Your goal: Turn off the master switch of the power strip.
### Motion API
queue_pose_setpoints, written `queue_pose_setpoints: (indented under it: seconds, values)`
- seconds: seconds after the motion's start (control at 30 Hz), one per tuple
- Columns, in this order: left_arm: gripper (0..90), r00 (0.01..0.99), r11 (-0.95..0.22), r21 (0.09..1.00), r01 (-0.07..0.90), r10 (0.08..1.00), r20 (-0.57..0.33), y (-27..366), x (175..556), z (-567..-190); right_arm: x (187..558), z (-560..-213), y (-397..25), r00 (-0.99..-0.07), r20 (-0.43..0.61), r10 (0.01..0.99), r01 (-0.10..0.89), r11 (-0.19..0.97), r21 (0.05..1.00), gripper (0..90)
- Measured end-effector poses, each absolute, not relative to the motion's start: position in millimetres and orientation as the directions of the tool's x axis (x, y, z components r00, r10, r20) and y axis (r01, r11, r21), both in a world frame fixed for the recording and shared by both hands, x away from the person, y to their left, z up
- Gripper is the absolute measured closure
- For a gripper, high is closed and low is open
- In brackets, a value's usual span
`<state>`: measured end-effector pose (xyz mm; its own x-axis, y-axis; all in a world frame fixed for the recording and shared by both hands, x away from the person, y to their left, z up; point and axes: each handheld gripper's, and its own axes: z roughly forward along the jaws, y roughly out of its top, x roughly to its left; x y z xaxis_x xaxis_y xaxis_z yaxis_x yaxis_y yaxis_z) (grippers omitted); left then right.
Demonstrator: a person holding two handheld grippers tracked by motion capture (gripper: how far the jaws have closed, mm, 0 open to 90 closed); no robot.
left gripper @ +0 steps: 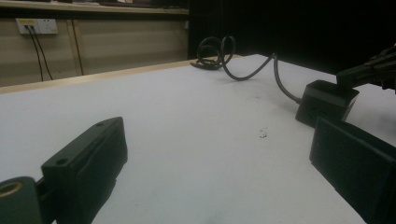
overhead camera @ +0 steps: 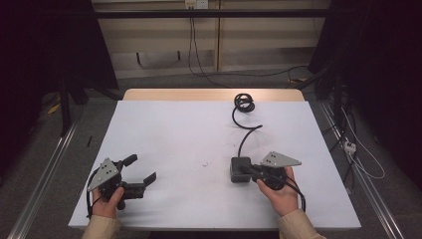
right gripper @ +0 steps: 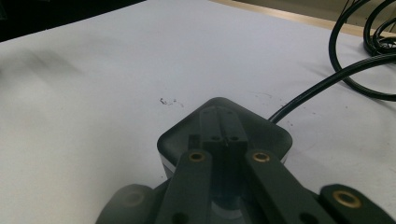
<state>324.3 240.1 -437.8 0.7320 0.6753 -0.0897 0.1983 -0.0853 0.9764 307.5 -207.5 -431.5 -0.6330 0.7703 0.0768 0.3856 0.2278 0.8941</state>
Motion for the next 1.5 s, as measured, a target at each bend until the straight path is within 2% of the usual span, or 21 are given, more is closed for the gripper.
queue_pose_setpoints:
  seconds: [0.63, 0.67, 0.73, 0.8, 1.07, 1.27, 1.5]
  values:
    - [4.0, 0.728, -0.084, 0.977, 0.197, 0.679, -0.089, 242.5, 323.6, -437.3, 306.8, -425.9, -207.4, -0.635, 0.079, 0.768, 0.375, 0.217, 0.901, 89.9]
    - [4.0, 0.727, -0.083, 0.977, 0.198, 0.68, -0.089, 242.5, 323.5, -437.3, 307.1, -425.8, -208.0, -0.64, 0.083, 0.764, 0.375, 0.216, 0.902, 88.3]
    - [4.0, 0.726, -0.081, 0.977, 0.198, 0.681, -0.091, 242.7, 323.4, -437.2, 308.1, -425.7, -208.9, -0.635, 0.094, 0.767, 0.385, 0.209, 0.899, 77.0]
    - [4.0, 0.726, -0.08, 0.977, 0.198, 0.681, -0.091, 242.7, 323.5, -437.2, 308.4, -425.1, -209.7, -0.646, 0.109, 0.755, 0.389, 0.202, 0.899, 76.5]
    - [4.0, 0.73, -0.088, 0.977, 0.193, 0.678, -0.083, 241.8, 323.0, -437.0, 308.3, -422.9, -211.0, -0.649, 0.131, 0.75, 0.389, 0.179, 0.904, 62.2]
    - [4.0, 0.727, -0.083, 0.977, 0.198, 0.681, -0.089, 242.5, 323.1, -437.1, 308.7, -422.3, -211.3, -0.651, 0.148, 0.744, 0.392, 0.163, 0.905, 55.1]
    - [4.0, 0.729, -0.086, 0.976, 0.198, 0.679, -0.088, 242.5, 323.4, -437.3, 308.7, -421.9, -209.5, -0.656, 0.133, 0.743, 0.381, 0.174, 0.908, 37.7]
